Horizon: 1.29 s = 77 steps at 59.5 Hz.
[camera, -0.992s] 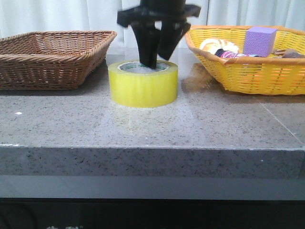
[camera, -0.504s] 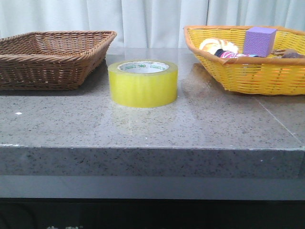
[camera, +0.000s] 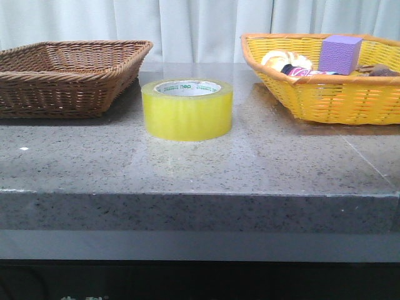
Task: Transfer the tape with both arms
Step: 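Withdraw the right gripper upward away from the tape, then lower the left gripper onto the tape roll and grasp its rim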
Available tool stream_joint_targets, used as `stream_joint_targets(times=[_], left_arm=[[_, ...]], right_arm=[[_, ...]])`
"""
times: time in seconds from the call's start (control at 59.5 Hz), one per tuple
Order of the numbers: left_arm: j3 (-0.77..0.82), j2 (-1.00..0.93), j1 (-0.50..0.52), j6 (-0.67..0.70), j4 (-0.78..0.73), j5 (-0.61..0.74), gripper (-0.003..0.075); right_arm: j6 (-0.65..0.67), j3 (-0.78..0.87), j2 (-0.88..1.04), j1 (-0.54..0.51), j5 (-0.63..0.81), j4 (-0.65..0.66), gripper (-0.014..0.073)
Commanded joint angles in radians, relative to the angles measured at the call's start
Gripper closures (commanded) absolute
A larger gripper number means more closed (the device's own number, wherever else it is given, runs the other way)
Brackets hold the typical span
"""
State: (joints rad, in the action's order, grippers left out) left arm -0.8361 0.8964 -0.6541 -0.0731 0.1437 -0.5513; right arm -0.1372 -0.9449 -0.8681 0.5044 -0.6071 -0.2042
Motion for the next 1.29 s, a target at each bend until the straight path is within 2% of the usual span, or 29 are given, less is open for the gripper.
stream_joint_targets(times=[0.0,0.168,0.42,0.757,0.992,1.278], left_arm=[[-0.039,0.022,-0.009,-0.008,0.011,0.101,0.0195],[-0.132,0.098,-0.009,-0.163,0.011,0.052,0.0195],[-0.447,0.315,-0.009,-0.435,0.011,-0.269,0.0195],[-0.772,0.619,-0.009,-0.700,0.041,-0.528,0.0205],[-0.891,0.773,-0.009,-0.758,0.087,-0.584,0.0227],[-0.935,0.900,-0.009,-0.766,0.101,-0.591,0.0225]], right_arm=[[-0.003,0.048,0.065,-0.005,0.105,-0.010,0.0180],[-0.003,0.102,0.110,-0.005,0.092,-0.010,0.0180],[-0.003,0.102,0.108,-0.005,0.083,-0.010,0.0180],[-0.003,0.102,0.108,-0.005,0.083,-0.010,0.0180],[-0.003,0.102,0.108,-0.005,0.083,-0.010,0.0180],[-0.003,0.102,0.108,-0.005,0.083,-0.010,0.0180]])
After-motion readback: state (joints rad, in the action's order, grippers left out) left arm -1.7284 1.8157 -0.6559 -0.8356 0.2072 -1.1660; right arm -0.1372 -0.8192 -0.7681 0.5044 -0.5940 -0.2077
